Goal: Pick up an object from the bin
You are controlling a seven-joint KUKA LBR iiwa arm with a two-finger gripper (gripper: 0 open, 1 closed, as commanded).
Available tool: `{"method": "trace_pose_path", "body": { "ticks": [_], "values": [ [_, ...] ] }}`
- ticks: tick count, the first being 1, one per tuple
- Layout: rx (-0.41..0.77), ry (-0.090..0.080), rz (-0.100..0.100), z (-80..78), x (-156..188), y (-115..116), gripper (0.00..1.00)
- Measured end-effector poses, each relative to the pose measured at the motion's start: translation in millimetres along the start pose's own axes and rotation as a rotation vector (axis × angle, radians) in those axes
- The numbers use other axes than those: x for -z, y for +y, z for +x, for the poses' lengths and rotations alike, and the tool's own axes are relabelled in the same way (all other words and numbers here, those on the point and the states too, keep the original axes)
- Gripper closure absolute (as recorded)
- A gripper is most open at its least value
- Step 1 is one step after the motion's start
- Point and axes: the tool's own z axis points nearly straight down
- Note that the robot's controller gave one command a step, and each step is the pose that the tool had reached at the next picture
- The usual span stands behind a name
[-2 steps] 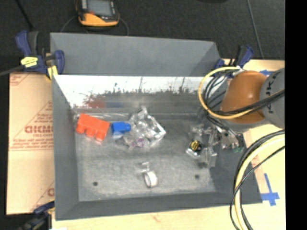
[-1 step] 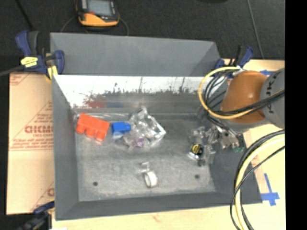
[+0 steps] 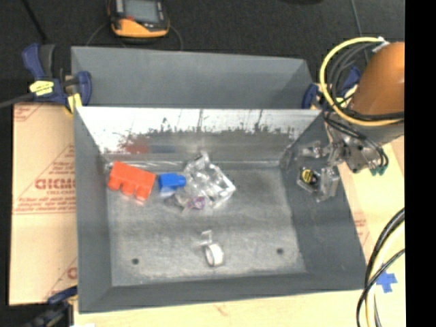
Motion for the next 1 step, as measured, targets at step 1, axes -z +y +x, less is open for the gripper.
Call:
{"method": "trace_pose_path", "body": {
  "ticks": [1],
  "values": [
    [0.007,0.003,-0.002,11.1,50.7,2.6,1.0]
  ]
}}
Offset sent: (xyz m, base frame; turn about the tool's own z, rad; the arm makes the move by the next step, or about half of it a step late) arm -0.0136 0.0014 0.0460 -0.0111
